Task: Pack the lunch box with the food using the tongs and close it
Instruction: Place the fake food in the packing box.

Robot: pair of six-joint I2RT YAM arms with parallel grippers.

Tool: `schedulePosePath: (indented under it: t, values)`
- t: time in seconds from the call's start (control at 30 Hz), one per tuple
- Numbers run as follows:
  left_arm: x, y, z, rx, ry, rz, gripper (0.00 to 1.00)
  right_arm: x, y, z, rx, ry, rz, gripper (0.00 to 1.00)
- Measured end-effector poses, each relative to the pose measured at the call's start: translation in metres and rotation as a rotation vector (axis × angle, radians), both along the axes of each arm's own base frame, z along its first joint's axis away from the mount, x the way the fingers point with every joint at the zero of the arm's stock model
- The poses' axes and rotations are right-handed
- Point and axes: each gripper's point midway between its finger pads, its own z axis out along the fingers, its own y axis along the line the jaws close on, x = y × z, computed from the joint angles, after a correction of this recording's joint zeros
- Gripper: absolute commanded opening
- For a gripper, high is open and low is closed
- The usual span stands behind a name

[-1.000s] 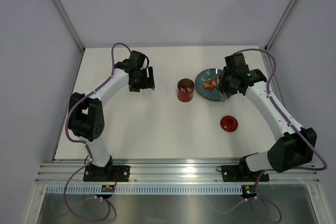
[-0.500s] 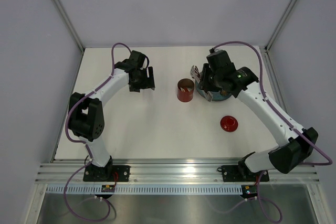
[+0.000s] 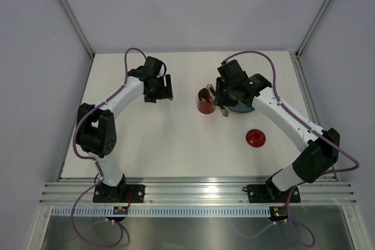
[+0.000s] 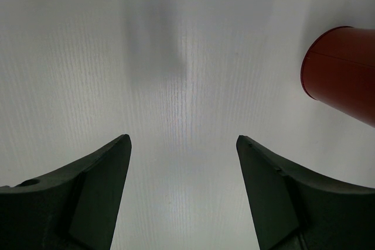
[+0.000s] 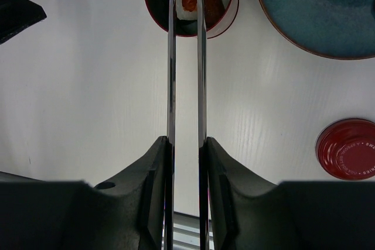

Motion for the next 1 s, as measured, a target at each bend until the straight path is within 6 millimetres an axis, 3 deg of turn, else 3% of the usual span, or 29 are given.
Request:
schedulePosePath:
  t: [0.13, 0.23, 0.37, 0.53, 0.67, 0.87, 1.0]
  values:
    - [-0.0001, -0.0001, 0.0, 0.0, 0.0, 0.0, 0.77, -0.0008, 0.0008, -0.0012, 0.002, 0.005, 0.004, 0.32]
    - [-0.0001, -0.0001, -0.0002, 0.0, 0.0, 0.0, 0.77, -0.0008, 0.0008, -0.0014, 0.002, 0.005, 0.004, 0.38]
    - [0.0, 0.0, -0.0002, 0.0, 0.0, 0.0, 0.77, -0.0011, 0.0012, -0.0014, 0.002, 0.005, 0.005, 0.44]
    - [-0.0001, -0.0001, -0.0002, 0.0, 0.0, 0.0, 0.77, -0.0012, 0.0014, -0.0014, 0.002, 0.005, 0.005, 0.44]
    - [-0.0001, -0.0001, 0.0, 0.0, 0.0, 0.0, 0.77, -0.0014, 0.0016, -0.0014, 0.002, 0.005, 0.006, 0.39]
    - [0.0, 0.0, 0.0, 0.0, 0.0, 0.0, 0.77, -0.0006, 0.0003, -0.0007, -0.006, -0.004, -0.002, 0.2]
    - [-0.0001, -0.0001, 0.0, 0.0, 0.0, 0.0, 0.77, 0.002, -0.0069, 0.0061, -0.027, -0.039, -0.026, 0.15]
